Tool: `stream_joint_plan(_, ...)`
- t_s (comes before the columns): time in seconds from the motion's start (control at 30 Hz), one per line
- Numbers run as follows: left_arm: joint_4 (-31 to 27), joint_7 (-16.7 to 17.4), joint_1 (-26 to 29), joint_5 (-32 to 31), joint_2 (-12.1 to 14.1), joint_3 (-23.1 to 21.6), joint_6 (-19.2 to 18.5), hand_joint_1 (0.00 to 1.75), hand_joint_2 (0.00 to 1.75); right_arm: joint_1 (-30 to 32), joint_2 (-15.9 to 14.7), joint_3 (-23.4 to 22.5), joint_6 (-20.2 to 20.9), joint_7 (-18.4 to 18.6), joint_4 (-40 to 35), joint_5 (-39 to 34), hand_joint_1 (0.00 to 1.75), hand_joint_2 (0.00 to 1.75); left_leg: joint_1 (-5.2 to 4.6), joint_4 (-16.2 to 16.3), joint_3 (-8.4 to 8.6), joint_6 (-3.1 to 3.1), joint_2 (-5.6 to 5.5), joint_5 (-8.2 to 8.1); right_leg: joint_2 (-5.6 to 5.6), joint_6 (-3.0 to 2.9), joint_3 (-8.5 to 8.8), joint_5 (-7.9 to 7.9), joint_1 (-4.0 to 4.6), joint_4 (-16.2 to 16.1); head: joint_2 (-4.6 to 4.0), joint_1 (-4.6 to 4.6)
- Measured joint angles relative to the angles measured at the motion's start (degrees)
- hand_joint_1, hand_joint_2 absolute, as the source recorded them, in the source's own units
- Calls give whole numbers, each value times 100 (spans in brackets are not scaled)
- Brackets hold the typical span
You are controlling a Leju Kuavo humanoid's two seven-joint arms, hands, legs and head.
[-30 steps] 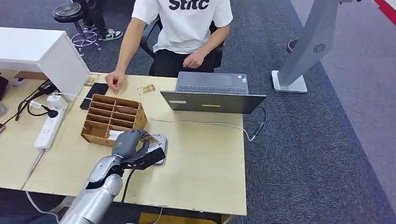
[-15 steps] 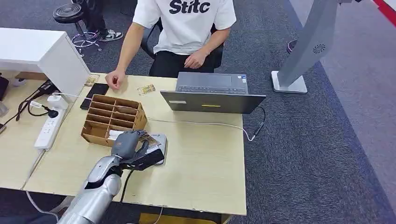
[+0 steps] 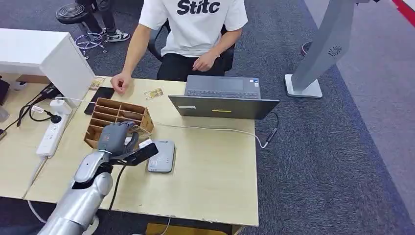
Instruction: Pass the card to the sensor for recognition and then transmit it.
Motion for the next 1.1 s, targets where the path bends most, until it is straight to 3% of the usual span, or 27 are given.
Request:
stream_joint_plan(0.23,-767,33,-203,-87,227,83,-48,175,175,2,37,44,0,-28,0,-15,0,175,-2,0,0,0,-1,0,-2,0,0,0,-1,-1,0,0)
stream_joint_plan(0.63,-1473,249,-313,-315,570,129,-88,175,175,5,55,111,0,-63,7,-118,0,175,-1,0,0,0,1,0,1,0,-1,0,0,0,0,0)
stream_joint_plan(0.83,-1613,641,-632,-831,953,282,-232,175,175,7,55,147,0,-50,7,-133,0,175,1,0,0,-1,3,1,2,0,-2,0,0,0,0,-2)
stream_joint_plan(1.1,-1613,710,-896,-907,1191,389,-251,175,175,5,55,238,0,-48,7,-151,0,175,0,0,-1,-1,3,1,2,0,-2,0,-1,1,0,0)
